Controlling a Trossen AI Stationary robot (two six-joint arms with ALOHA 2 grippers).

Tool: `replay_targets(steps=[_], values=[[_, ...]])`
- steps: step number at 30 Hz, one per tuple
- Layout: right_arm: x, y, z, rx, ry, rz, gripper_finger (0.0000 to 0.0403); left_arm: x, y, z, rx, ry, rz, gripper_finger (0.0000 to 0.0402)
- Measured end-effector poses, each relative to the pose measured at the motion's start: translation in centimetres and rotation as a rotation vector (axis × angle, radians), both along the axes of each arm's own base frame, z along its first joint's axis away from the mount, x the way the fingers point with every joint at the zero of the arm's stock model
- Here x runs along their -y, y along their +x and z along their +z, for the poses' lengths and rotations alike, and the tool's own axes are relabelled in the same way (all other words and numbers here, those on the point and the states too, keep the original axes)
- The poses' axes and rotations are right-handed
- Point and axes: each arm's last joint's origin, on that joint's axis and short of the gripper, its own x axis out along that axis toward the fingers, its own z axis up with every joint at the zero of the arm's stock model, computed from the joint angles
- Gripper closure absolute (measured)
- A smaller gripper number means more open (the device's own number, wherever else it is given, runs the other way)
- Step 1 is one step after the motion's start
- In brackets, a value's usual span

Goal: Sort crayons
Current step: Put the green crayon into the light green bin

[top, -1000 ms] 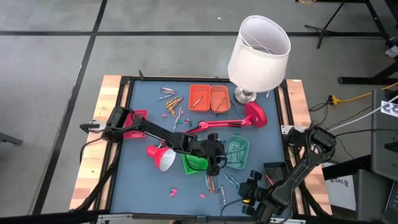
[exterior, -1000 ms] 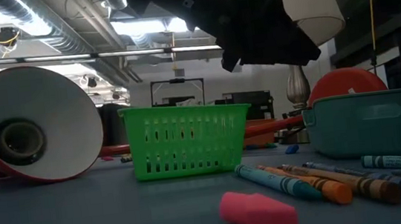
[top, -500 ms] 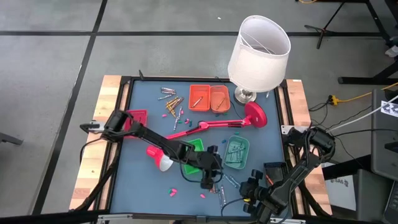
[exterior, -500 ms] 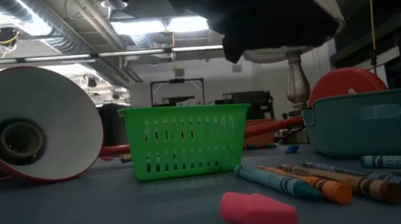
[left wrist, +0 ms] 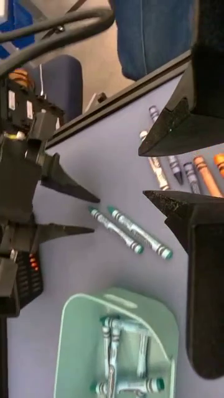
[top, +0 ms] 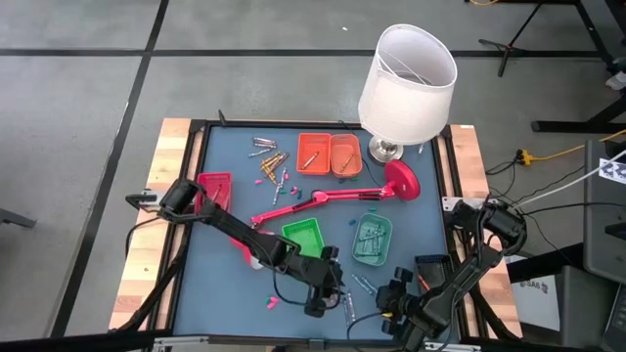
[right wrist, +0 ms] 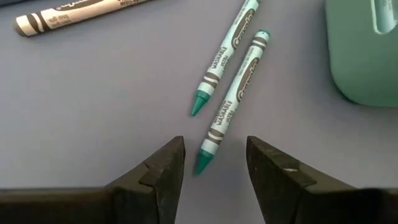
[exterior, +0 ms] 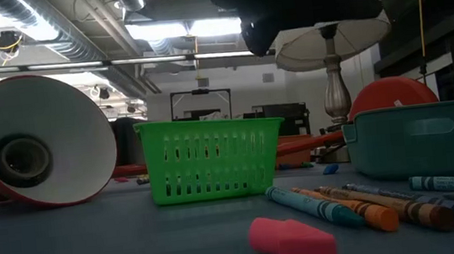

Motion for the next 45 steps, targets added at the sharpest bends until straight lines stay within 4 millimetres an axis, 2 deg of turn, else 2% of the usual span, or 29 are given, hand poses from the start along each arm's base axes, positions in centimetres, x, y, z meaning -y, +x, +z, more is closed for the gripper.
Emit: replay_targets(steps=[6, 17, 25, 31, 38, 45], values=[[-0.1, 0.0, -0.3, -0.008, -0.003, -0.002, 0.0237, 1.1, -0.9, -0.5, -0.062, 0.028, -0.031, 0.0319], [0.0, 0.2, -0.4, -0.016, 0.006, -0.005, 0.0335, 2.1, -2.0, -1.3, -0.147, 0.069, -0.061, 0.0319], [0.1, 0.2, -0.5, -0.018, -0.001, -0.007, 0.0382, 1.9, -2.4, -1.8, -0.194, 0.158, -0.111, 0.0319], [0.1, 0.2, -0.5, -0.013, -0.007, -0.007, 0.0391, 2.1, -2.7, -1.9, -0.181, 0.257, -0.227, 0.0319], [-0.2, 0.4, 0.2, -0.025, -0.023, -0.007, 0.0392, 2.0, -2.7, -1.9, -0.167, 0.294, -0.240, 0.0319], [-0.6, 0.7, 3.5, -0.092, -0.109, -0.008, 0.0393, 2.0, -2.7, -1.9, -0.166, 0.294, -0.240, 0.0319]])
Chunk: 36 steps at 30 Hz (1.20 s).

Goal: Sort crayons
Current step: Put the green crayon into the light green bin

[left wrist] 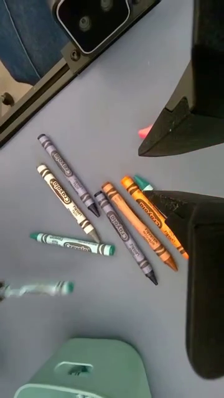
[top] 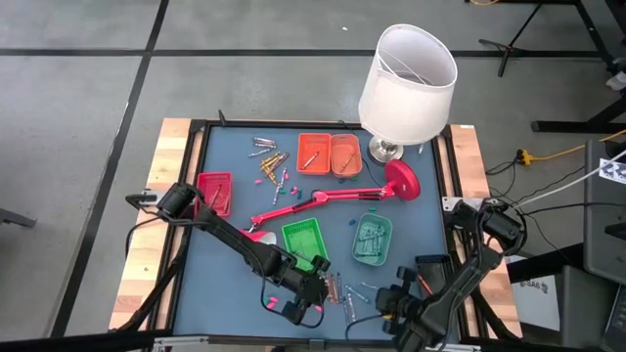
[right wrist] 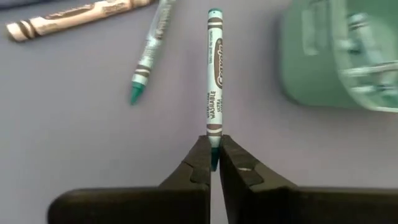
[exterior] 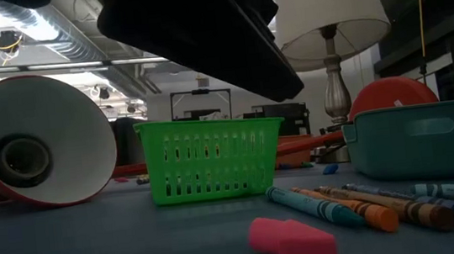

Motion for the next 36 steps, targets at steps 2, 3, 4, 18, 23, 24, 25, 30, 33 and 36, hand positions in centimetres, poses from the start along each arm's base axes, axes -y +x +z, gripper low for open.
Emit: replay_targets(steps=[2, 3, 4, 18, 23, 24, 25, 30, 33, 36], values=[[-0.1, 0.1, 1.3, -0.012, -0.025, 0.001, 0.0393, 0.0, 0.0, 0.0, 0.000, 0.000, 0.000, 0.0319], [-0.2, 0.2, 1.9, -0.011, -0.033, 0.002, 0.0393, 0.0, 0.0, 0.0, 0.000, 0.000, 0.000, 0.0319], [-0.3, 0.2, 2.6, -0.008, -0.049, 0.003, 0.0393, 0.0, 0.0, 0.0, 0.000, 0.000, 0.000, 0.0319], [3.9, 2.3, 4.3, -0.073, -0.296, -0.082, 0.0393, 0.0, 0.0, 0.0, 0.001, 0.000, 0.000, 0.0319], [6.1, 4.3, 4.2, -0.101, -0.283, -0.175, 0.0395, 0.0, 0.0, 0.0, 0.001, -0.001, 0.000, 0.0319], [6.6, 4.7, 4.2, -0.114, -0.275, -0.195, 0.0395, 0.0, 0.0, 0.0, 0.001, -0.001, 0.000, 0.0319], [7.0, 5.0, 4.2, -0.133, -0.261, -0.215, 0.0395, 0.0, 0.0, 0.0, 0.001, -0.001, 0.000, 0.0319], [8.6, 6.1, 4.1, -0.251, -0.177, -0.278, 0.0394, 0.0, 0.0, 0.0, 0.001, 0.000, 0.000, 0.0319], [9.2, 6.5, 4.1, -0.266, -0.168, -0.292, 0.0394, -0.1, 0.0, 0.0, 0.001, -0.001, 0.001, 0.0319], [9.7, 6.8, 4.1, -0.273, -0.168, -0.295, 0.0394, -0.1, 0.1, 0.0, 0.001, -0.001, 0.003, 0.0319]])
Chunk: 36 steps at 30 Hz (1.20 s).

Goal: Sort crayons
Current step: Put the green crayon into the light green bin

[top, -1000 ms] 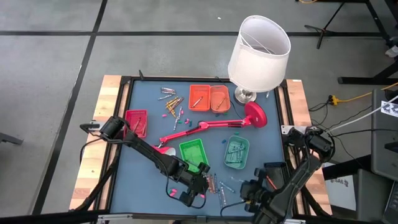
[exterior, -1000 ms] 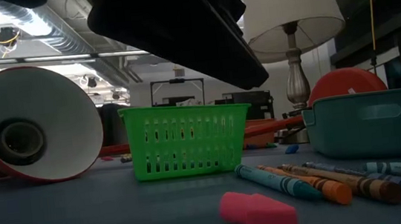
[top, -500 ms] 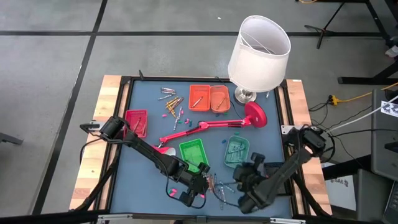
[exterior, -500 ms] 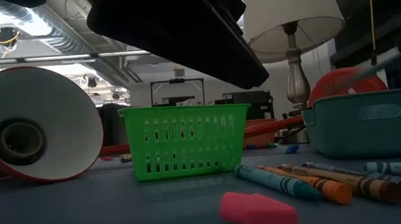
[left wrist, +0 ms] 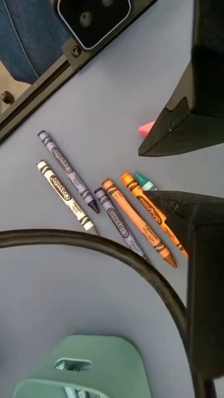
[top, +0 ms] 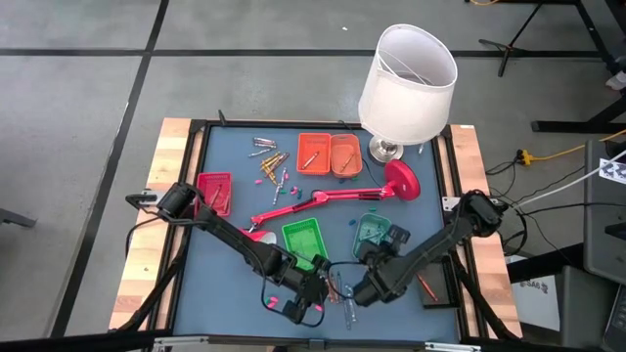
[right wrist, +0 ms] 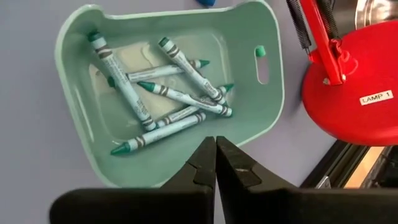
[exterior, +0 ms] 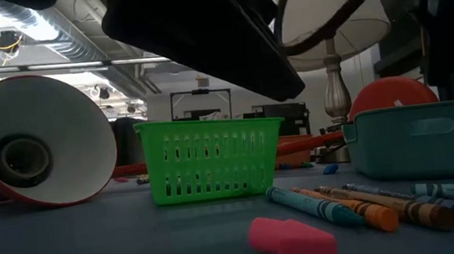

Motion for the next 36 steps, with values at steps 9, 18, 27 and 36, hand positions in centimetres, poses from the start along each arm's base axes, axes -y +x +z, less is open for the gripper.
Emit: replay_targets(steps=[9, 18, 27, 36], values=[[0.1, 0.1, 0.7, -0.008, -0.024, 0.016, 0.0393, -0.1, 0.3, 0.2, 0.034, -0.015, 0.004, 0.0319], [-0.8, 0.0, 3.4, 0.067, -0.011, 0.053, 0.0393, -0.4, 0.8, 0.5, 0.067, -0.036, 0.010, 0.0319], [-1.8, -2.3, 6.2, 0.153, 0.036, 0.104, 0.0393, -0.3, 0.8, 0.5, 0.067, -0.034, -0.037, 0.0319], [-3.1, -4.6, 7.8, 0.242, 0.048, 0.159, 0.0393, -1.6, 1.4, 0.2, 0.083, 0.030, -0.075, 0.0319]])
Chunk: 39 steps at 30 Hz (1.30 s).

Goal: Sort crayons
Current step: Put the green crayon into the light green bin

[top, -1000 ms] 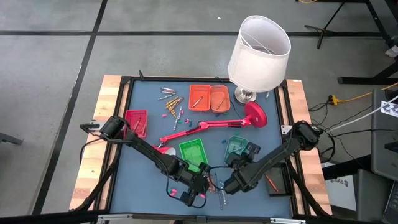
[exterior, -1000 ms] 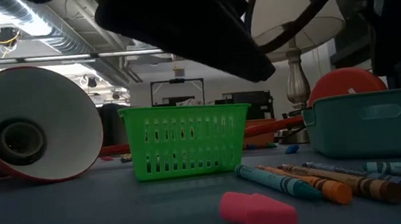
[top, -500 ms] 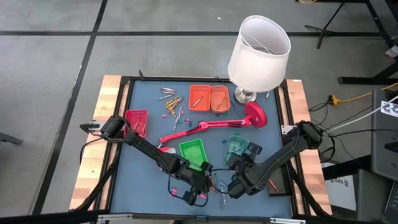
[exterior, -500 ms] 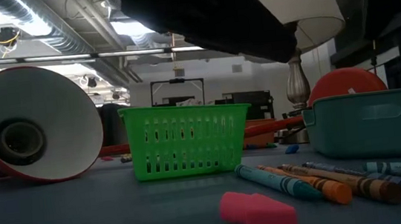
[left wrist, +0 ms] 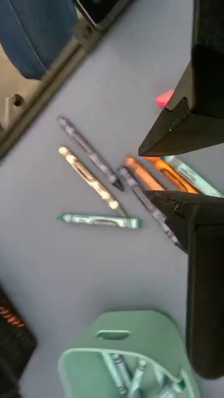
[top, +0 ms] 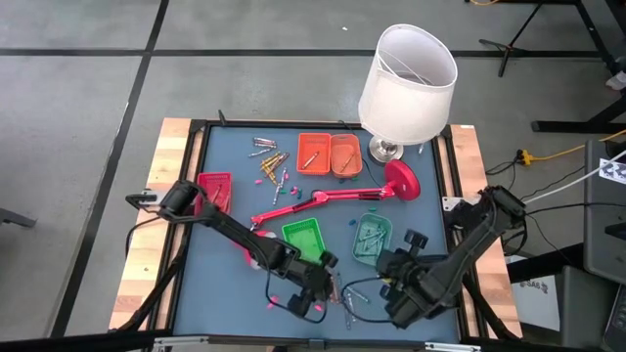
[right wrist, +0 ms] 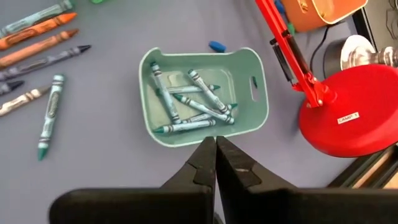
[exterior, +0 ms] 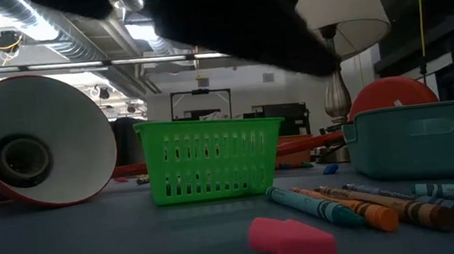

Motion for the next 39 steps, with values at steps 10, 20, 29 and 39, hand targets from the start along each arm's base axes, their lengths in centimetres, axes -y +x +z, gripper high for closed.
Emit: replay_targets(steps=[10, 20, 29, 39], values=[[-1.5, -0.7, -0.1, 0.041, 0.037, 0.047, 0.0393, -1.2, 0.0, -1.3, -0.088, 0.078, -0.048, 0.0319], [-1.6, -0.8, -0.1, 0.045, 0.041, 0.049, 0.0393, -0.6, 1.0, 2.3, -0.141, 0.132, -0.065, 0.0319], [-1.6, -0.7, -0.1, 0.046, 0.043, 0.049, 0.0393, 0.0, 2.2, 0.3, -0.237, 0.221, -0.130, 0.0319], [-1.6, -0.7, -0.1, 0.050, 0.040, 0.052, 0.0393, -0.5, 2.5, -3.0, -0.320, 0.296, -0.126, 0.0319]])
